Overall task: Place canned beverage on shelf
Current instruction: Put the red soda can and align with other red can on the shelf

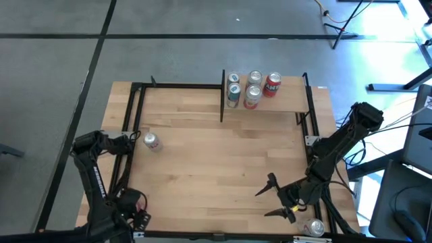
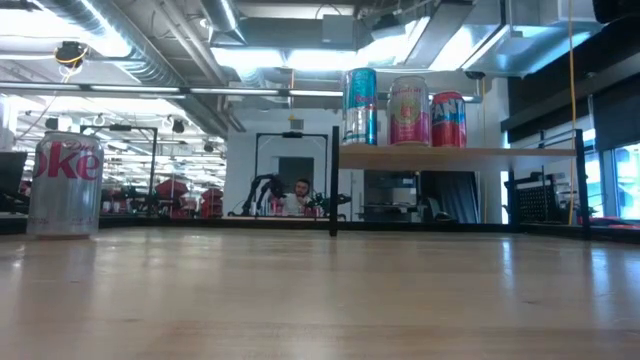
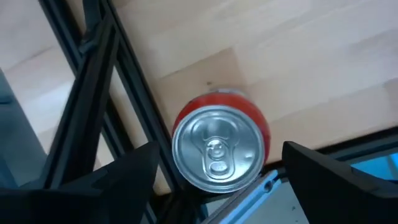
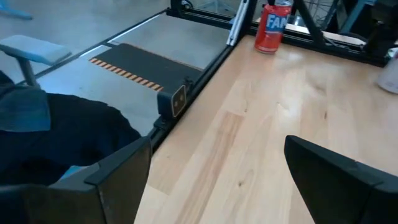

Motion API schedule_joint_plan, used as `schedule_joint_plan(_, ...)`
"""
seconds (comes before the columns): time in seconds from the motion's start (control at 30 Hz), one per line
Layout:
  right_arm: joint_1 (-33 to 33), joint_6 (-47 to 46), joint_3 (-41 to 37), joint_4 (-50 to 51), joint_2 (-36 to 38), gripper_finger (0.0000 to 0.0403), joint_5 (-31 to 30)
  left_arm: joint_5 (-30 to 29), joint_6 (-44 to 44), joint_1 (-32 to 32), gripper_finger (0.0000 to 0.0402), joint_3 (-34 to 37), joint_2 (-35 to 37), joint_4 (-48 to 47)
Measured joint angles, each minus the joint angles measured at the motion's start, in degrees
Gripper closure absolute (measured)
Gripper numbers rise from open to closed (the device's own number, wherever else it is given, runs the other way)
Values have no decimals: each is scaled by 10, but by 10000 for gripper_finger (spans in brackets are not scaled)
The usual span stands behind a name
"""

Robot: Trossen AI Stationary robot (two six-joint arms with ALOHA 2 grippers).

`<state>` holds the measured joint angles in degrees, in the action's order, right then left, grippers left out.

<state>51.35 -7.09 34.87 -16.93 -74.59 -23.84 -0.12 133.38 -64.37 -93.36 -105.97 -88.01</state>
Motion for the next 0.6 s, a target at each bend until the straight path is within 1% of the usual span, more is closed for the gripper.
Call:
schedule_joint_plan(0.13, 0, 0, 0, 0, 0, 54, 4, -8, -1, -2, 67, 25, 0, 28)
schedule_joint_plan(0.37, 0, -4, 0, -1, 0, 54, 3, -1, -5, -2, 67, 65, 0, 79)
schedule_joint_plan(0.5, 0, -2, 0, -1, 0, 54, 3, -2, -23, -2, 67, 94, 0, 148)
schedule_joint_plan(0.6, 0, -1, 0, -1, 0, 54, 3, 9, -31, -2, 74, 114, -1, 181)
